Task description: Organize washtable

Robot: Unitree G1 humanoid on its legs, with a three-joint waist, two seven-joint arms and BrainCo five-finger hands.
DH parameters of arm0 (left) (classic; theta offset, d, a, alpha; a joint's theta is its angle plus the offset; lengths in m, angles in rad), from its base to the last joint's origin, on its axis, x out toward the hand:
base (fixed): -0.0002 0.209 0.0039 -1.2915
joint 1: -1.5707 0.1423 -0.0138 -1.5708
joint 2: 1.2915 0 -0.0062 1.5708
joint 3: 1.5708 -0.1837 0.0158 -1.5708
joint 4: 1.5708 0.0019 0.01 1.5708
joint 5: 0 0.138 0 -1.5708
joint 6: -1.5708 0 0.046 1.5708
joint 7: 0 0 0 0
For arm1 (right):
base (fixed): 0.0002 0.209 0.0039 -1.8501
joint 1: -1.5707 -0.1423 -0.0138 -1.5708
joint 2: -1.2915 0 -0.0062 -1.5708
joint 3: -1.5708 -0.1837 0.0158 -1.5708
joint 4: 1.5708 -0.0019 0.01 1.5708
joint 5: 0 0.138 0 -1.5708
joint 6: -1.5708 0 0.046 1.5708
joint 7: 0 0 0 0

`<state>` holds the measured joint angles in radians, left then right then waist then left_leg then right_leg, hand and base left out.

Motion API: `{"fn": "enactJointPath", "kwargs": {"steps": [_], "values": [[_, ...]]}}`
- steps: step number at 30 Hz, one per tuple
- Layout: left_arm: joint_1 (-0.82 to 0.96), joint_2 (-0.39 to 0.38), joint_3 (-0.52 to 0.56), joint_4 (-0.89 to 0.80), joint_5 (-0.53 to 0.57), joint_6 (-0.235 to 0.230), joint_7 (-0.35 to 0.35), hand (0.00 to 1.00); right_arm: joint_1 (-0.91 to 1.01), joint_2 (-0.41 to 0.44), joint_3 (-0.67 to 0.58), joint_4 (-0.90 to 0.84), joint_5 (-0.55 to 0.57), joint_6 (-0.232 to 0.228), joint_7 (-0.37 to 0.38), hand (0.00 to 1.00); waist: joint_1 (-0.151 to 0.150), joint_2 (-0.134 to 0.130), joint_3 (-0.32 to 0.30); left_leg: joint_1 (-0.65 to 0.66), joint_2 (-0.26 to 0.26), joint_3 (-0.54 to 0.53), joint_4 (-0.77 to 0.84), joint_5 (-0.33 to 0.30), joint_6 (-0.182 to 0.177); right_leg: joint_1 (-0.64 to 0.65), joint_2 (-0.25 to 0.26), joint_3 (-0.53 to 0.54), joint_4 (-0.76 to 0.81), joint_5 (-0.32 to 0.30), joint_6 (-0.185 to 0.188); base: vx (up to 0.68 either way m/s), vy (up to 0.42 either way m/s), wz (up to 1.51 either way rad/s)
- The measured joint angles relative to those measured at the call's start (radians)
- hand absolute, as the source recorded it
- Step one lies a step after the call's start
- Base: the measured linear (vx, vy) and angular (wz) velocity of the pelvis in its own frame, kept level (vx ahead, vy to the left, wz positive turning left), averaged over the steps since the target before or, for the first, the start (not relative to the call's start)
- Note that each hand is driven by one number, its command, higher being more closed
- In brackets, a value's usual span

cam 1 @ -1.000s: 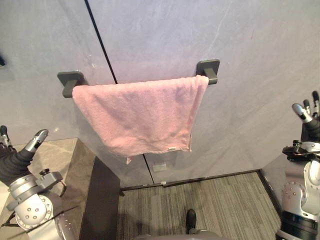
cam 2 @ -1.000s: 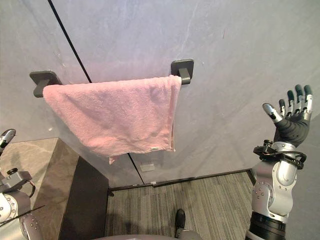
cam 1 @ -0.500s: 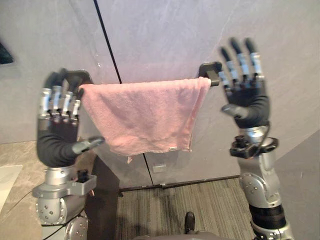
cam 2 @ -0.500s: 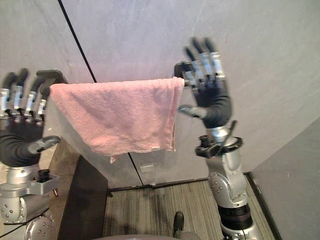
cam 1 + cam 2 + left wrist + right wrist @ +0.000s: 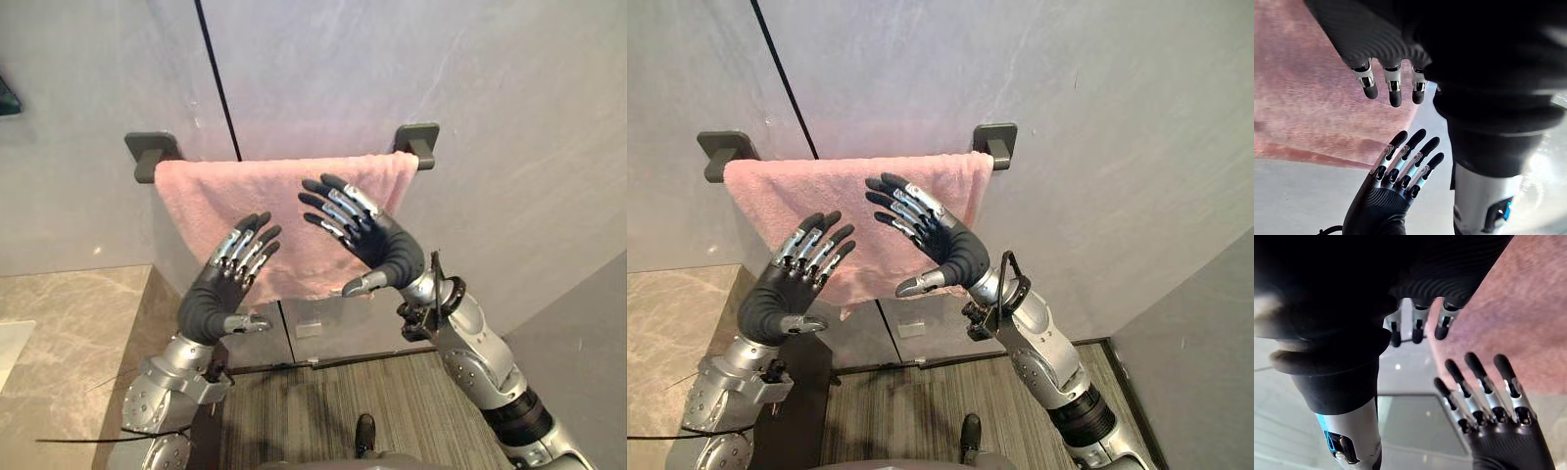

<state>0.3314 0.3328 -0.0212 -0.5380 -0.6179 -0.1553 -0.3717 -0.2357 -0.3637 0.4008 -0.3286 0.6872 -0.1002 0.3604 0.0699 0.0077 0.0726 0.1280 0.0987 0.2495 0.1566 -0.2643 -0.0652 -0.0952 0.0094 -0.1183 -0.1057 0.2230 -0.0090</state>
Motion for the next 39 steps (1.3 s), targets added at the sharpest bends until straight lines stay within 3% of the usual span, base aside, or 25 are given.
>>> {"fn": "enactJointPath", "kwargs": {"steps": [7,9,16,22,24,31,39], "values": [[-0.001,0.000,-0.013,0.150,0.003,0.022,0.003,0.00,0.020,0.001,0.009,0.129,-0.052,0.036,-0.003,0.00,0.000,0.005,0.003,-0.003,0.004,0.001,-0.005,0.000,0.000,-0.009,0.006,0.003,0.000,0.003,-0.006,0.05,0.064,-0.02],[-0.002,-0.001,-0.008,0.180,0.084,0.021,0.023,0.00,0.047,0.002,0.009,0.172,-0.087,0.046,-0.013,0.00,0.001,0.006,0.004,-0.004,0.002,-0.001,-0.009,0.000,0.000,-0.011,0.005,0.000,0.000,0.003,-0.005,0.03,0.083,0.03],[-0.090,-0.060,0.038,0.280,0.161,0.021,0.092,0.00,0.070,0.019,-0.014,0.206,-0.152,0.049,-0.044,0.00,0.001,0.006,0.005,-0.012,0.001,-0.013,-0.010,0.002,0.003,-0.011,0.000,-0.012,0.000,0.003,-0.005,0.00,0.058,0.05],[-0.105,-0.144,0.129,0.344,0.219,0.020,0.137,0.00,0.159,0.109,-0.189,0.243,-0.211,0.050,-0.089,0.00,0.002,0.015,0.017,-0.014,0.002,-0.014,-0.009,0.002,0.003,-0.012,0.001,-0.013,0.000,0.002,-0.005,0.00,0.044,0.01],[-0.095,-0.211,0.204,0.397,0.242,0.021,0.147,0.00,0.247,0.154,-0.289,0.252,-0.249,0.050,-0.102,0.00,0.001,0.018,0.021,-0.014,0.004,-0.015,-0.011,0.001,0.003,-0.012,0.003,-0.014,0.000,0.000,-0.005,0.02,0.052,0.00],[-0.030,-0.334,0.353,0.545,0.241,0.042,0.184,0.00,0.430,0.252,-0.528,0.307,-0.316,0.067,-0.165,0.00,-0.002,0.017,0.038,-0.014,0.004,-0.025,-0.016,0.001,0.003,-0.014,0.003,-0.017,0.000,-0.003,-0.003,0.02,0.028,0.01],[0.050,-0.397,0.361,0.618,0.237,0.073,0.195,0.00,0.514,0.361,-0.578,0.314,-0.346,0.068,-0.231,0.00,-0.001,0.010,0.037,0.002,0.004,-0.022,-0.014,0.002,0.004,0.005,0.000,-0.024,0.000,-0.006,-0.002,0.00,0.062,0.03]]}}
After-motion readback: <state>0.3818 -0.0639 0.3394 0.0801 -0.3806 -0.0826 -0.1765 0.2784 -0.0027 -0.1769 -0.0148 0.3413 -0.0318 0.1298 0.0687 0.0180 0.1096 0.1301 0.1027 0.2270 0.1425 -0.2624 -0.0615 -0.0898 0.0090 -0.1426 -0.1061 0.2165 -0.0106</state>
